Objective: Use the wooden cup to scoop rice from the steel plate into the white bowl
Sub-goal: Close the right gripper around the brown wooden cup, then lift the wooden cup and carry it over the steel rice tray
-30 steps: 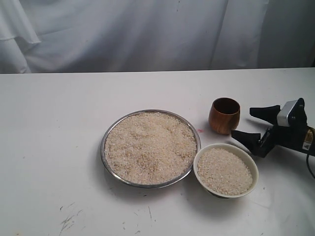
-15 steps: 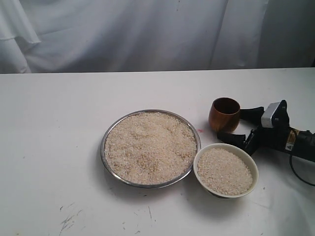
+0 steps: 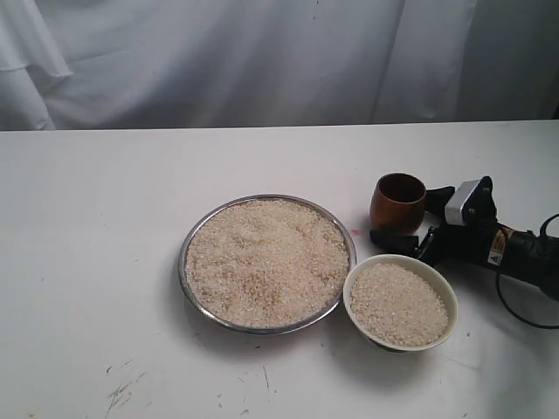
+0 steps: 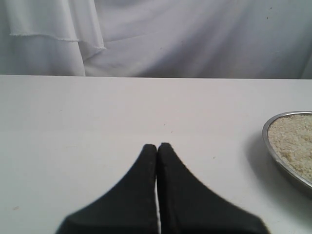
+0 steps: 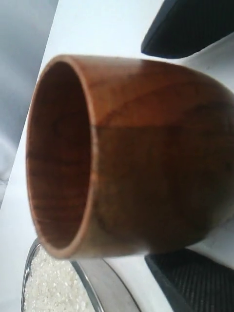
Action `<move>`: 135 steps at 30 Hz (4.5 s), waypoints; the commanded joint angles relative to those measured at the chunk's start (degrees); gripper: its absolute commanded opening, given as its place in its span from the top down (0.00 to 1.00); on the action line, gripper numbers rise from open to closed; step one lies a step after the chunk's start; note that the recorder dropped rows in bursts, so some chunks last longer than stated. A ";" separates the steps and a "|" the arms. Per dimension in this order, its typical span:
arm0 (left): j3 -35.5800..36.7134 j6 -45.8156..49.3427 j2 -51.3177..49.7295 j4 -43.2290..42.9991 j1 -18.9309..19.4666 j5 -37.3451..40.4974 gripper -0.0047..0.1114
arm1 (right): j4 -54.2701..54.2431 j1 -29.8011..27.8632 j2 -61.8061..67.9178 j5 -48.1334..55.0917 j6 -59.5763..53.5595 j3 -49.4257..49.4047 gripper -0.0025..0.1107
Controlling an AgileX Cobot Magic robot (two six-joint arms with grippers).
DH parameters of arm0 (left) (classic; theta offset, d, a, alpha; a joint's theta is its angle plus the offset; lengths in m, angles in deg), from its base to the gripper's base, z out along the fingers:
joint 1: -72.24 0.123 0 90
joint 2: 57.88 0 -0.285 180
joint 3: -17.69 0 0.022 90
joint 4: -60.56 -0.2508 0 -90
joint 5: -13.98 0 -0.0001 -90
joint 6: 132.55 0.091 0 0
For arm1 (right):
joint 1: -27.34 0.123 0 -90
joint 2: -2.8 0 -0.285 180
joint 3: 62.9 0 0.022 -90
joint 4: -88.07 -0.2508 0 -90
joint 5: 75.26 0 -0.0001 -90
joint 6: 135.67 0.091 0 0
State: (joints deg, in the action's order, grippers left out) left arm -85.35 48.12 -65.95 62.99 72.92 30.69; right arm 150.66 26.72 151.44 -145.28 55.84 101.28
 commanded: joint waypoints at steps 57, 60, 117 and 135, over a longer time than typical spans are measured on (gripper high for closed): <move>0.26 -0.18 0.29 0.04 -0.09 -0.36 0.96 | -14.23 6.77 -0.05 6.93 8.30 0.23 0.23; 0.26 -0.18 0.29 0.04 -0.09 -0.36 0.96 | -14.26 6.77 -0.05 5.43 10.05 0.23 0.63; 0.26 -0.18 0.29 0.04 -0.09 -0.36 0.96 | -4.36 24.60 -50.17 46.48 28.60 -16.54 0.98; 0.26 -0.18 0.29 0.04 -0.09 -0.36 0.96 | -49.77 38.35 -49.59 79.37 -33.73 -7.76 0.98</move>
State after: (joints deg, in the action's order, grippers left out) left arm -85.35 48.12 -65.95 62.99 72.92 30.69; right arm 104.80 64.43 101.92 -70.70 26.63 91.00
